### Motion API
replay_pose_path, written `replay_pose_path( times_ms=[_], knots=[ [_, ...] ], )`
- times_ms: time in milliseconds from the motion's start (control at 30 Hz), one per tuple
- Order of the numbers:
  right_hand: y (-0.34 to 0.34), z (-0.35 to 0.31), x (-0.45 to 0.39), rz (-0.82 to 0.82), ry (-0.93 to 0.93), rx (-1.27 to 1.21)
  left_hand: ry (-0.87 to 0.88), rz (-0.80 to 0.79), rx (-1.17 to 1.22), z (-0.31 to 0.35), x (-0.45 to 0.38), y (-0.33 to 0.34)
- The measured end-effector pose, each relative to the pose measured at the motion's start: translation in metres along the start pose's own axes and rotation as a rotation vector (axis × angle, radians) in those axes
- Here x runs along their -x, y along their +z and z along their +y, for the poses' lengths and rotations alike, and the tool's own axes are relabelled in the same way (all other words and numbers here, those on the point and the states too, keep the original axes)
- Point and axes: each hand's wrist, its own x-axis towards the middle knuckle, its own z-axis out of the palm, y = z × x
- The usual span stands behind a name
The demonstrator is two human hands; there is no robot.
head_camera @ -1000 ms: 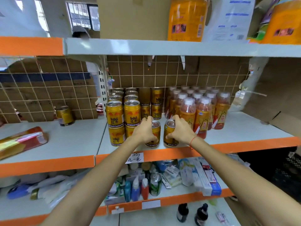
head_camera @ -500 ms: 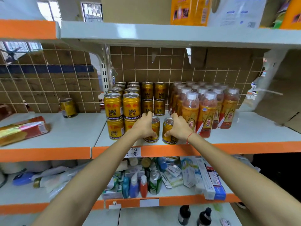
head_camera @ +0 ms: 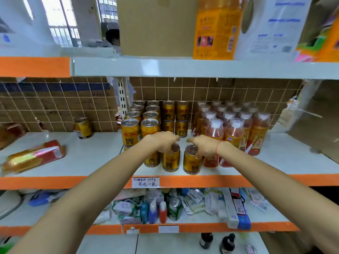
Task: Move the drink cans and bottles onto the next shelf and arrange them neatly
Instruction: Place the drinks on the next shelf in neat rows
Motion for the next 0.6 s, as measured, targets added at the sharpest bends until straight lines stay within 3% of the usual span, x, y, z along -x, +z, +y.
replay_pose_path(
  times_ms=[233, 500, 600],
  knots=[
    [-0.006, 0.006, -0.014, -0.070, -0.062, -0.016, 0.042, 0.060, 0.020, -0.006, -0.001, -0.001],
    [0.004, -0.007, -0.030, -0.032, -0.140, -0.174, -0.023, 0.668, 0.075, -0.025, 0.021, -0.003],
    [0.011, -0.014, -0.035, -0.017, -0.172, -0.212, -0.077, 0.766, 0.036, -0.028, 0.026, 0.004]
  ],
)
